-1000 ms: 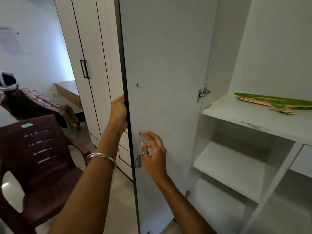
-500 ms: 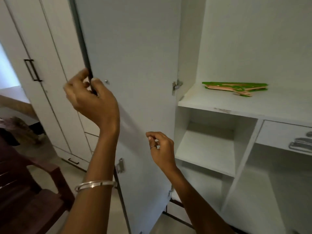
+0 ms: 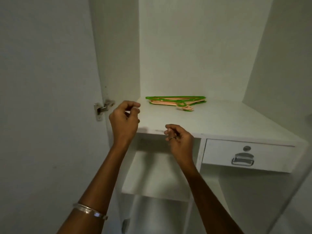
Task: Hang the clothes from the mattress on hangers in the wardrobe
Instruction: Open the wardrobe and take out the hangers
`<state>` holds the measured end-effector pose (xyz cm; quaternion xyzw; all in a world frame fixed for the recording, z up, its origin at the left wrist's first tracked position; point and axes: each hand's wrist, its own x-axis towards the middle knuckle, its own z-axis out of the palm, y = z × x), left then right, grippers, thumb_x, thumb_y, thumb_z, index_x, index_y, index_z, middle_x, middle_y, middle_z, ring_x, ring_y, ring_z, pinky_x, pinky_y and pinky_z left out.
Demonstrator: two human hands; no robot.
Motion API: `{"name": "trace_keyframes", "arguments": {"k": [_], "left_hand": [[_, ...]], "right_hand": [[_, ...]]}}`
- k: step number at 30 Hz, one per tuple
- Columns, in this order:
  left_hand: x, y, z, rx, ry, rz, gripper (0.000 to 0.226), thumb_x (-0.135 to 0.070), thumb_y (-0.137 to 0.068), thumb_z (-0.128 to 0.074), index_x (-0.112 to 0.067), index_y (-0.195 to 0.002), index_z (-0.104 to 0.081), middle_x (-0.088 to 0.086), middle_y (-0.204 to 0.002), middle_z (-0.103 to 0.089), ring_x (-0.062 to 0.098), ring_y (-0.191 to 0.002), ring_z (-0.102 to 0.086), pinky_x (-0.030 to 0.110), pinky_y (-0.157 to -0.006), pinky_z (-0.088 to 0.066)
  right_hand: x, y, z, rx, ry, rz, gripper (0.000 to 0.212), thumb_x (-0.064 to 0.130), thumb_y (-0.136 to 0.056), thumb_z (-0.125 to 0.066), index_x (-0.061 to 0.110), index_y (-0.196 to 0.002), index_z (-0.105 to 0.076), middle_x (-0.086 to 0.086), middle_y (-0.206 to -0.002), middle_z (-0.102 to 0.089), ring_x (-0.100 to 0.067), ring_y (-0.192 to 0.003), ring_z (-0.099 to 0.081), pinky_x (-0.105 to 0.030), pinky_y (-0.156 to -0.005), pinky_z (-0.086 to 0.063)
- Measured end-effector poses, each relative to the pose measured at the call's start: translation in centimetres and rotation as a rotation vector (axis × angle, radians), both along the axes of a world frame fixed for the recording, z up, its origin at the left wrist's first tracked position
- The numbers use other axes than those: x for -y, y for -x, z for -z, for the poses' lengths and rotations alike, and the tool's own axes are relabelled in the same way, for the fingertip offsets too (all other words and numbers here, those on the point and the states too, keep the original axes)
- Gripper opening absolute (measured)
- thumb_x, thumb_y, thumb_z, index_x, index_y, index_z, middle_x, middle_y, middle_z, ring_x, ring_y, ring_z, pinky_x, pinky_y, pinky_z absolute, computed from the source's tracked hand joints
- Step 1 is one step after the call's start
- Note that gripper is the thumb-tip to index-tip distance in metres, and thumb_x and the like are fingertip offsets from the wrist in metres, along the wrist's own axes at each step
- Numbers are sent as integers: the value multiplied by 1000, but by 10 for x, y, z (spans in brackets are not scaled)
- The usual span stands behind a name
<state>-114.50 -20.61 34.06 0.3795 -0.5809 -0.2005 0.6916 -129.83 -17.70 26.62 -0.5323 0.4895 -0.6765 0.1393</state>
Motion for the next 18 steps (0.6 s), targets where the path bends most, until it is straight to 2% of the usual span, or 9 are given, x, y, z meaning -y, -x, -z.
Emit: {"name": "trace_keyframes", "arguments": {"k": [4,7,9,11,13,16,18], "left_hand": [[75,54,3,-33,-139,43,19,-2,-87,-53,-14,-84,-69,3,-80,-66,23,-65,-62,14,-48,-45],[129,88,0,-11,-190,54,18,-2,-88,-54,-12,-86,-69,5,-81,-67,23,-68,-63,14,-49,-46],[166,106,0,38,-227,59,17,-5,-87,-55,-14,-84,-69,6,-80,-68,27,-70,-65,22,-52,-51],[200,121,-1,112,-276,73,13,-15,-81,-57,-17,-80,-69,7,-78,-69,31,-72,-66,38,-62,-56],[232,135,-3,211,-311,63,14,-20,-77,-56,-17,-80,-69,8,-79,-70,32,-75,-66,44,-72,-56],[280,153,-8,399,-309,-7,16,-9,-84,-55,-13,-87,-70,9,-90,-71,27,-83,-66,35,-77,-53],[313,162,-10,512,-282,-44,16,-10,-86,-54,-11,-89,-70,9,-93,-70,26,-88,-64,32,-78,-50]], "right_hand": [[60,73,-26,1,-38,126,21,0,-92,-52,7,-100,-70,-4,-83,-69,-19,-73,-66,-27,-68,-56],[114,124,-48,-128,-152,176,20,1,-89,-55,7,-96,-72,-8,-92,-72,-24,-84,-67,-37,-82,-55],[152,155,-61,-207,-283,203,16,5,-87,-58,10,-91,-73,-8,-94,-72,-27,-89,-67,-40,-86,-54],[188,182,-71,-246,-413,206,15,8,-84,-59,13,-83,-73,-10,-94,-72,-32,-92,-66,-44,-85,-54],[221,204,-79,-285,-501,196,12,10,-84,-59,10,-82,-71,-15,-96,-70,-35,-96,-65,-49,-84,-54],[266,232,-89,-397,-554,229,19,13,-88,-59,-2,-94,-69,-22,-97,-68,-37,-96,-64,-47,-84,-54],[294,245,-93,-442,-575,251,23,16,-88,-62,-2,-100,-70,-22,-100,-68,-35,-98,-63,-41,-85,-54]]}}
